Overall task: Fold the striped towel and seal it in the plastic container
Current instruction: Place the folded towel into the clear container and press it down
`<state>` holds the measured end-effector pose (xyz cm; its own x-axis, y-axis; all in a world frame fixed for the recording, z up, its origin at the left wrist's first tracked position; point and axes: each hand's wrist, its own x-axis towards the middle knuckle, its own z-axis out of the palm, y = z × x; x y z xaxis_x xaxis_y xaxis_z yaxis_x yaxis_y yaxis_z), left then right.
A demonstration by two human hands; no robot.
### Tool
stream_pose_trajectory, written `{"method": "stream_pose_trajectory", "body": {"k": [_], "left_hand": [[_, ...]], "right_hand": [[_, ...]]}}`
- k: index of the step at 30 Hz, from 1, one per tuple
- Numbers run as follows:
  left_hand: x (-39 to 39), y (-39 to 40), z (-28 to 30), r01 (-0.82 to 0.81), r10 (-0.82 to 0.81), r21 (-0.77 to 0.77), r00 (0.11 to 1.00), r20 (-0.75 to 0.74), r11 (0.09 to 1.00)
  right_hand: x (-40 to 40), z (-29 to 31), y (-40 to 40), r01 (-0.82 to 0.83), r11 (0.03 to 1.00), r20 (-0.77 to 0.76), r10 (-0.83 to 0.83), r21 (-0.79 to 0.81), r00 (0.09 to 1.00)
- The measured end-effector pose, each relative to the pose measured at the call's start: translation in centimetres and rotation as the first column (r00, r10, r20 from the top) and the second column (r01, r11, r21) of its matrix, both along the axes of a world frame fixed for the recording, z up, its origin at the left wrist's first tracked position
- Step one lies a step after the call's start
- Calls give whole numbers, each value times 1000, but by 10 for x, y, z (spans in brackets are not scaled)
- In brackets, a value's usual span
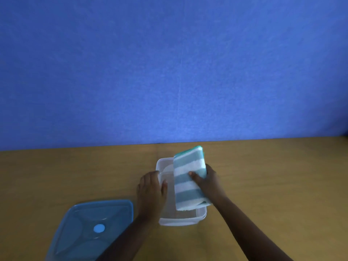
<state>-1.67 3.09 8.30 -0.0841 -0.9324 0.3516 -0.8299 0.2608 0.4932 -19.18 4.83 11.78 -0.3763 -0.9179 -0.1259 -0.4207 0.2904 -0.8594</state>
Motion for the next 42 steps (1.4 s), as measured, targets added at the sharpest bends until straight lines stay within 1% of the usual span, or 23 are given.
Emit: {"method": "stream_pose_trajectory", "body": {"k": [2, 3, 4, 6, 8, 9, 11, 13, 15, 18, 19, 23, 25, 26, 28, 30, 32, 34, 35, 39, 42], "left_hand": [[-3, -10, -8, -54, 69, 127, 991, -118, 990], [-5, -13, -11, -47, 78, 209, 987, -142, 977], [-7, -14, -14, -43, 85, 259, 984, -154, 965], [-9, -14, -22, -40, 90, 298, 984, -153, 954], [-10, -12, -28, -37, 106, 339, 977, -187, 940], [-10, -11, -29, -48, 130, 348, 967, -217, 936], [-11, -11, -31, -68, 160, 358, 958, -237, 931], [-12, -12, -31, -69, 158, 348, 960, -233, 935], [-13, -11, -32, -74, 159, 334, 959, -233, 940], [-12, -11, -35, -82, 146, 305, 970, -195, 949], [-12, -11, -36, -87, 148, 302, 971, -186, 949], [-13, -10, -33, -102, 152, 317, 979, -136, 943], [-11, -10, -33, -105, 152, 319, 980, -127, 942], [-12, -9, -33, -103, 151, 318, 980, -130, 943], [-12, -9, -34, -99, 148, 315, 980, -133, 944], [-13, -9, -34, -88, 140, 323, 980, -140, 942], [-12, -9, -34, -77, 129, 332, 982, -137, 940], [-11, -9, -33, -69, 126, 342, 981, -147, 937], [-11, -8, -33, -66, 128, 349, 979, -157, 935], [-13, -9, -33, -86, 155, 338, 971, -183, 937], [-15, -9, -32, -95, 163, 336, 970, -180, 937]], "right_hand": [[8, -3, -4, -76, 996, -203, 86, 55, 976], [12, -5, -6, -112, 990, -300, 133, 88, 945], [17, -8, -8, -140, 983, -359, 175, 121, 917], [24, -14, -10, -171, 971, -378, 223, 165, 899], [29, -19, -12, -182, 967, -331, 233, 178, 914], [31, -21, -14, -175, 969, -273, 218, 174, 937], [33, -23, -18, -153, 971, -94, 172, 185, 981], [35, -30, -21, -137, 965, 40, 131, 222, 991], [35, -39, -23, -147, 953, 96, 125, 264, 987], [34, -50, -24, -142, 944, 161, 97, 297, 982], [34, -52, -25, -128, 944, 149, 85, 303, 985], [38, -60, -25, -42, 960, 2, 43, 277, 999], [43, -62, -23, -46, 968, -100, 73, 247, 992], [44, -61, -23, -50, 970, -186, 96, 236, 978], [45, -60, -24, -74, 972, -359, 153, 223, 921], [46, -56, -24, -144, 961, -456, 240, 235, 857], [48, -52, -25, -259, 930, -481, 358, 262, 800], [52, -51, -25, -361, 880, -455, 469, 307, 757], [54, -53, -26, -386, 857, -448, 509, 341, 735], [57, -66, -26, -376, 801, -464, 583, 467, 667], [57, -76, -25, -382, 776, -433, 608, 501, 666]]}}
